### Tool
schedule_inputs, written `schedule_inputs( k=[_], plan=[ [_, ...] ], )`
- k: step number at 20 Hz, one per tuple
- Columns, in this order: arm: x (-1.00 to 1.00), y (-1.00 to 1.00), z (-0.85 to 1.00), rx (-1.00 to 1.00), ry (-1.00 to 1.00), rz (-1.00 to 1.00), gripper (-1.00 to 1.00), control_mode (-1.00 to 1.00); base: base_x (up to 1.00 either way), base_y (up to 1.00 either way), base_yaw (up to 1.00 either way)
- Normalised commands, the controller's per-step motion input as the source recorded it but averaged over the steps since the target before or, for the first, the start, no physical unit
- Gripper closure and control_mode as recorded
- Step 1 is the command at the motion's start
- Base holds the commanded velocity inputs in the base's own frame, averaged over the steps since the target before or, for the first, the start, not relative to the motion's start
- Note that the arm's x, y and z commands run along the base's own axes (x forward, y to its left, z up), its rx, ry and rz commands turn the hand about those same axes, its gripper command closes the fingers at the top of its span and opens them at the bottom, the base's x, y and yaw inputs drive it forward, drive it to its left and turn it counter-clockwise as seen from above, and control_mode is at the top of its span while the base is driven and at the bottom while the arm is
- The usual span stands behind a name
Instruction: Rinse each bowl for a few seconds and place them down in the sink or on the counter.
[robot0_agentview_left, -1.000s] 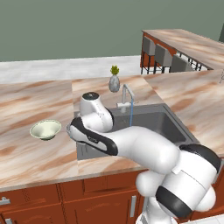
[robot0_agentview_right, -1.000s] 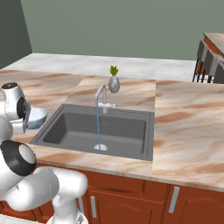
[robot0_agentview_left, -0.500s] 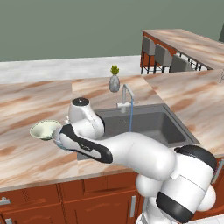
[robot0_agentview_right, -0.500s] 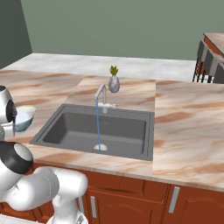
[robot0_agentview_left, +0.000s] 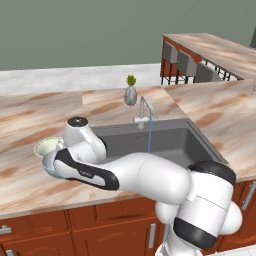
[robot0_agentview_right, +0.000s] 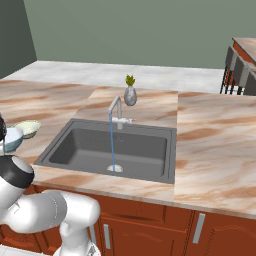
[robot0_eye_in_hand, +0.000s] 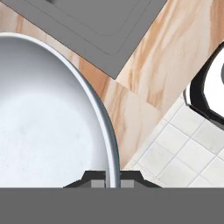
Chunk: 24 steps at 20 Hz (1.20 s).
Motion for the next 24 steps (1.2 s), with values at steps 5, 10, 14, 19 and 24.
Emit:
schedule_inputs(
  k=[5,10,14,19,24],
  plan=[
    [-0.03,0.4,0.0,0.0,0.04,0.06,1.0,-1.0,0.0,0.0,0.0],
    [-0.01,0.4,-0.02,0.0,0.07,0.05,1.0,-1.0,0.0,0.0,0.0],
    [-0.12,0.39,-0.01,0.0,0.05,0.04,1.0,-1.0,0.0,0.0,0.0],
    [-0.16,0.3,-0.06,-0.03,0.0,0.05,1.0,-1.0,0.0,0.0,0.0],
    [-0.03,0.31,-0.13,-0.07,-0.02,0.07,1.0,-1.0,0.0,0.0,0.0]
  ],
)
